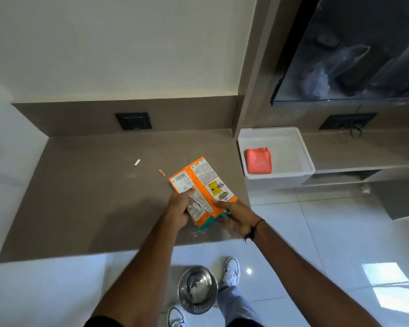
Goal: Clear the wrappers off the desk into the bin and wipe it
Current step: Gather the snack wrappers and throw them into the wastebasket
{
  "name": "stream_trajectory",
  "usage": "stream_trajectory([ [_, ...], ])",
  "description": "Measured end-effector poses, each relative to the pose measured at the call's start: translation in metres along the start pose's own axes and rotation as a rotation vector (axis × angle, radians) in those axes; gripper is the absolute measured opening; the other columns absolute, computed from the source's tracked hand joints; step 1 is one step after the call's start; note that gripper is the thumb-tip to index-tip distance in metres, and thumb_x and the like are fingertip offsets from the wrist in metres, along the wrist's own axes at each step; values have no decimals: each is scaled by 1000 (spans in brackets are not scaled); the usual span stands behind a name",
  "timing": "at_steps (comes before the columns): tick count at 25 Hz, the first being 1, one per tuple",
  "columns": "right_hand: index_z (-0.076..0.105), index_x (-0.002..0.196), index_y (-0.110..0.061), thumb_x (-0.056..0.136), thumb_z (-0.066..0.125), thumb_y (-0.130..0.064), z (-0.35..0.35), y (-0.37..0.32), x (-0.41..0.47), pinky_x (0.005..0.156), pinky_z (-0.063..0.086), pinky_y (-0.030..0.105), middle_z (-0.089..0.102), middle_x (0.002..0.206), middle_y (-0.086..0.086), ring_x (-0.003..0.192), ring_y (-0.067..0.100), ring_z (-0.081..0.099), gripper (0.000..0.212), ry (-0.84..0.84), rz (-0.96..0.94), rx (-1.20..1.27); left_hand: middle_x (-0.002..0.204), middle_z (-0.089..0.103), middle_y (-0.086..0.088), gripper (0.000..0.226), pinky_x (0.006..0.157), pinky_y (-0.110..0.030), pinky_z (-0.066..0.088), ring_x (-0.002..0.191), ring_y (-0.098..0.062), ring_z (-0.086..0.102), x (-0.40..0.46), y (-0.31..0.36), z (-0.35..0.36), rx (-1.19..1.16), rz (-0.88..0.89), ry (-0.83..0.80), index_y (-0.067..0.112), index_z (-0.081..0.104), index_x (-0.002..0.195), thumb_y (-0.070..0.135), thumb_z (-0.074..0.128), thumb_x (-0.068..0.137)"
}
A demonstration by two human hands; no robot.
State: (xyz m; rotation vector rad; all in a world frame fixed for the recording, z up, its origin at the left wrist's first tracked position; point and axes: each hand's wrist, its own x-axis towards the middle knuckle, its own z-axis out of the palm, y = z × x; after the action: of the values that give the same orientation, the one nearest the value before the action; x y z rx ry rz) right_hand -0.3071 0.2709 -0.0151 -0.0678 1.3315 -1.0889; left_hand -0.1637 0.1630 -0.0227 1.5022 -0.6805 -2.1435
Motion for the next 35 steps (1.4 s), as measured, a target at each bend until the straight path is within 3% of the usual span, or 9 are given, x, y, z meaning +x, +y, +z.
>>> stream_trajectory([
  [3,67,122,-1,91,63,6,23,42,-23,80,62,52,74,112,23,86,27,71,32,181,-149,-87,97,77,-11,21,88,-43,59,98,-32,72,-26,-15,-36,92,267,218,7,70,107,25,69,96],
  [5,75,100,-6,86,63,9,23,66,-43,84,57,55,74,103,27,83,26,61,24,344,-225,-220,103,74,-20,31,92,-46,55,103,-37,70,-32,-18,-72,442,493,489,1,69,104,31,64,97],
  [7,73,76,-18,79,66,9,9,88,-65,69,58,37,72,84,13,75,19,61,28,427,-274,-397,133,61,-26,42,107,-49,46,127,-41,57,-30,-29,-110,1028,620,592,-2,61,127,28,58,98],
  [10,78,74,-22,76,70,1,-14,128,-87,52,50,8,71,68,-4,66,11,66,24,425,-245,-784,170,18,-17,70,126,-56,19,158,-37,17,-20,-54,-144,1510,447,460,6,25,159,39,48,102],
  [12,83,85,-20,78,69,-5,-23,156,-85,58,53,8,75,72,-3,69,11,70,21,410,-190,-1004,173,-4,-14,77,130,-58,3,161,-36,-3,-11,-64,-153,1572,398,373,8,7,163,45,40,104],
  [15,81,85,-16,78,59,-5,-27,202,-50,65,54,30,78,80,7,79,26,72,26,402,-96,-1160,172,-12,-14,77,129,-59,-3,160,-37,-12,2,-73,-159,1600,408,382,9,0,163,47,33,105],
  [18,79,89,-10,79,54,-6,-26,244,-3,64,46,31,76,90,15,89,37,69,27,377,0,-1200,172,-8,-17,76,127,-63,0,159,-40,-7,15,-84,-164,1642,486,430,8,3,163,48,31,105],
  [27,66,125,-6,91,60,-25,-36,313,86,97,51,39,65,127,21,119,40,61,40,358,203,-1251,172,4,-18,79,125,-64,4,159,-42,3,25,-90,-172,1717,575,534,7,11,162,55,21,100],
  [35,77,107,-9,85,52,-12,-20,264,26,86,61,44,74,107,20,95,40,73,32,325,110,-1255,172,-13,-15,78,128,-62,-2,160,-38,-11,-1,-69,-156,1660,436,401,9,-2,163,52,28,106],
])
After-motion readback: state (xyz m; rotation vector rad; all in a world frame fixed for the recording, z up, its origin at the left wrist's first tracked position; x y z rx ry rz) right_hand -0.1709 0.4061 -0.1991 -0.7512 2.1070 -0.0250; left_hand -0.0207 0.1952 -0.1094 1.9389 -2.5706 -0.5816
